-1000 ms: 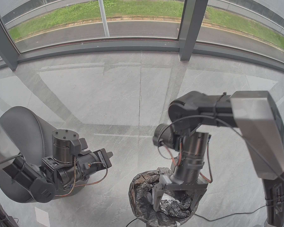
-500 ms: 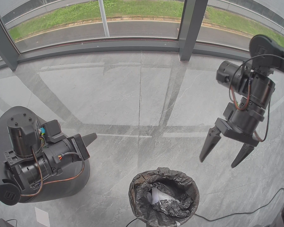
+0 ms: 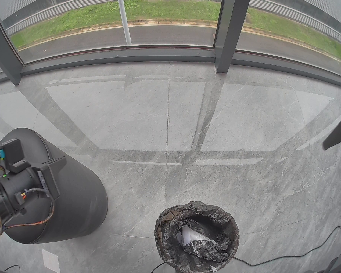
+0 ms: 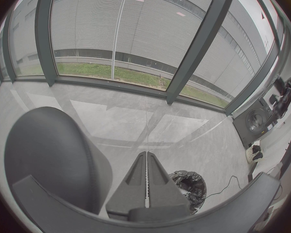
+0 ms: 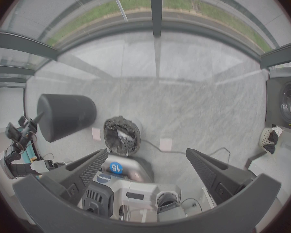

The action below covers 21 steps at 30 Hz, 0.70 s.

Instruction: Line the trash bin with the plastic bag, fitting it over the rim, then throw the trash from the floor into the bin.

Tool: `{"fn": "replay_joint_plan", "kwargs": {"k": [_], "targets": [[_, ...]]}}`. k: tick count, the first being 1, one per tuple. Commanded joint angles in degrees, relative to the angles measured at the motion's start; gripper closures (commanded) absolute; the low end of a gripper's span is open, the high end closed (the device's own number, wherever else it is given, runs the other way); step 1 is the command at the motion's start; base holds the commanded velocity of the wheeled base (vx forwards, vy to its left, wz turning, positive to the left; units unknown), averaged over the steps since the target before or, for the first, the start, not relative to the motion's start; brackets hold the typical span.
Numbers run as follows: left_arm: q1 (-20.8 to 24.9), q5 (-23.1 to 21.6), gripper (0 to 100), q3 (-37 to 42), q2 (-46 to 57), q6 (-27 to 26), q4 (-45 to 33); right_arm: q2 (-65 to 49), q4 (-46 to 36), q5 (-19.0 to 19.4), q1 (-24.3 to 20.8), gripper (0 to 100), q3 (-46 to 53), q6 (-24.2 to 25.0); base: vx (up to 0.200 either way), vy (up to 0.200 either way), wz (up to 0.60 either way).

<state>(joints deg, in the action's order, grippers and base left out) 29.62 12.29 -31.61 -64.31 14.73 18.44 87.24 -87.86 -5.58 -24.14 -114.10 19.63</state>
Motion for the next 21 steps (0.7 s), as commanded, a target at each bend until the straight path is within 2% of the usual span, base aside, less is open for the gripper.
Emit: {"fn": "replay_joint_plan", "kwargs": {"k": [1,3,4,5,7,8,10,12,13,14,15,16,19,21], "targets": [[-1.15,5.64,100,-7.24,28.01,-6.64,-29.61,-42.41,16.23,-3.56,8.58,0,24.37,-7.15,0.000,0.000,0.00],[-2.38,5.64,100,-7.33,31.26,-6.64,-34.09,-50.32,25.54,-6.28,14.12,0,37.20,-8.99,0.000,0.000,0.00],[-4.22,5.64,100,-6.97,34.07,-6.73,-36.99,-57.35,34.51,-8.92,19.65,0,49.15,-12.42,0.000,0.000,0.00],[-5.45,5.64,100,-6.62,35.65,-6.73,-38.40,-62.10,39.87,-9.71,22.82,0,56.45,-14.97,0.000,0.000,0.00],[-7.91,5.55,100,-5.39,39.17,-6.82,-40.68,-73.96,51.38,-9.27,28.36,0,71.13,-20.95,0.000,0.000,0.00],[-8.62,5.47,100,-4.25,41.01,-6.90,-41.30,-79.15,56.30,-8.30,29.32,0,77.28,-24.11,0.000,0.000,0.00],[-8.88,5.38,100,-2.58,43.39,-6.99,-41.65,-82.67,57.97,-8.39,29.32,0,82.29,-24.81,0.000,0.000,0.00],[-8.97,5.38,100,-0.65,44.97,-6.82,-41.82,-81.87,56.92,-7.25,28.97,0,82.64,-20.51,0.000,0.000,0.00],[-8.97,5.38,100,-0.65,44.97,-6.82,-41.82,-81.87,56.92,-7.25,28.97,0,82.64,-20.51,0.000,0.000,0.00],[-8.97,5.38,100,1.46,47.25,-6.73,-41.91,-82.58,56.39,-5.05,25.46,0,83.43,-18.04,0.000,0.000,0.00],[-8.97,5.38,100,2.78,48.22,-6.73,-41.91,-83.63,56.57,-3.82,22.73,0,84.31,-18.22,0.000,0.000,0.00],[-8.97,5.38,100,3.75,48.84,-6.82,-41.91,-83.98,56.83,-2.77,22.03,0,85.19,-18.22,0.000,0.000,0.00],[-9.06,5.29,100,7.79,52.35,-7.17,-41.91,-85.57,61.75,1.28,23.43,0,90.99,-19.19,0.000,0.000,0.00],[-8.79,4.94,100,9.73,54.81,-7.17,-41.91,-87.24,69.49,3.83,23.70,0,98.37,-21.74,0.000,0.000,0.00]]}}
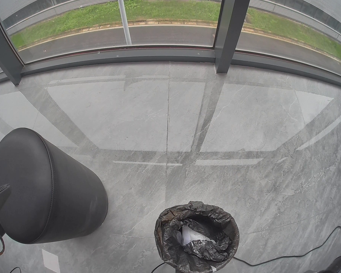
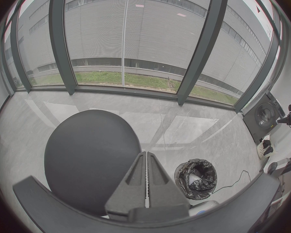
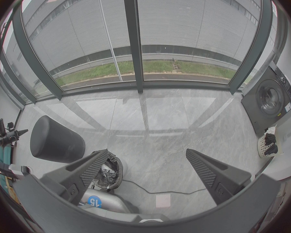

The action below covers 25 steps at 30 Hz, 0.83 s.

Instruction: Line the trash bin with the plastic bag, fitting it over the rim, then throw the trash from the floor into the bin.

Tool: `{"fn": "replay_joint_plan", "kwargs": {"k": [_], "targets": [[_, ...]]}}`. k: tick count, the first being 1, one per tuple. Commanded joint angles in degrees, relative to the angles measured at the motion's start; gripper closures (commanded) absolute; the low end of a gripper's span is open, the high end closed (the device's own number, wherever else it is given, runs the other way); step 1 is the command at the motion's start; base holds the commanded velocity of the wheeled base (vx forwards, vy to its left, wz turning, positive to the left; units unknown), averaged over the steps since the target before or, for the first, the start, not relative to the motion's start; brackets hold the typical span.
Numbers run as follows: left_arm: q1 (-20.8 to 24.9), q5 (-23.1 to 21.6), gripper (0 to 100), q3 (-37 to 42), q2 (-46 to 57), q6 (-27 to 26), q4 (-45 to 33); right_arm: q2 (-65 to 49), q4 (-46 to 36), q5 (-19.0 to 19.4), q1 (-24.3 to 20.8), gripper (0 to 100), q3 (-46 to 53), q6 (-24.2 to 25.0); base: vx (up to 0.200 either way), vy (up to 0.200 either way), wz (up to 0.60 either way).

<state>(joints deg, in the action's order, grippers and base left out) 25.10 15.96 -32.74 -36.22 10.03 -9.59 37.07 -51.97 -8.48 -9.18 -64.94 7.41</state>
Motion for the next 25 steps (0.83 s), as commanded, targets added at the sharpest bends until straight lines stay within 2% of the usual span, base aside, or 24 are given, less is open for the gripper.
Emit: {"fn": "replay_joint_plan", "kwargs": {"k": [1,2,3,4,5,8,12,14,15,17,18,21,25], "targets": [[-4.27,0.92,100,11.74,27.78,-2.56,-13.87,-37.07,38.61,6.81,8.74,0,53.78,-11.10,0.000,0.000,0.00],[-4.45,0.48,100,12.53,28.66,-2.56,-13.87,-37.07,44.41,6.64,8.74,0,58.17,-11.72,0.000,0.000,0.00],[-4.45,0.48,100,12.53,28.75,-2.56,-13.87,-37.07,45.20,6.64,8.74,0,58.70,-11.72,0.000,0.000,0.00],[-4.53,0.30,100,13.32,30.24,-2.91,-13.78,-37.07,53.46,7.43,8.83,0,64.32,-11.89,0.000,0.000,0.00],[-4.80,0.30,100,13.85,31.56,-3.09,-13.78,-37.07,56.19,8.57,8.74,0,64.94,-11.10,0.000,0.000,0.00],[-7.08,0.30,100,15.17,33.23,-3.88,-13.78,-37.07,51.35,10.86,8.92,0,64.76,-8.55,0.000,0.000,0.00],[-8.14,1.71,100,17.98,33.85,-6.52,-13.26,-37.07,51.18,11.12,8.92,0,64.68,-9.17,0.000,0.000,0.00],[-8.14,4.08,100,19.12,33.85,-6.87,-13.17,-37.07,51.27,11.21,8.92,0,64.68,-9.26,0.000,0.000,0.00],[-8.14,9.09,100,20.97,33.85,-8.10,-12.47,-37.07,51.27,11.12,8.83,0,64.68,-8.91,0.000,0.000,0.00],[-8.14,13.57,100,23.08,33.85,-8.98,-9.04,-37.07,51.27,11.12,8.83,0,64.68,-8.91,0.000,0.000,0.00],[-8.14,13.57,100,23.08,33.85,-8.98,-9.04,-37.07,51.27,11.12,8.83,0,64.68,-8.91,0.000,0.000,0.00],[-8.14,13.57,100,26.06,33.85,-10.03,-0.51,-37.07,51.27,11.12,8.83,0,64.68,-8.91,0.000,0.000,0.00],[-8.49,11.38,100,25.54,32.61,-11.44,0.89,-37.07,51.27,11.12,8.83,0,64.68,-8.99,0.000,0.000,0.00]]}}
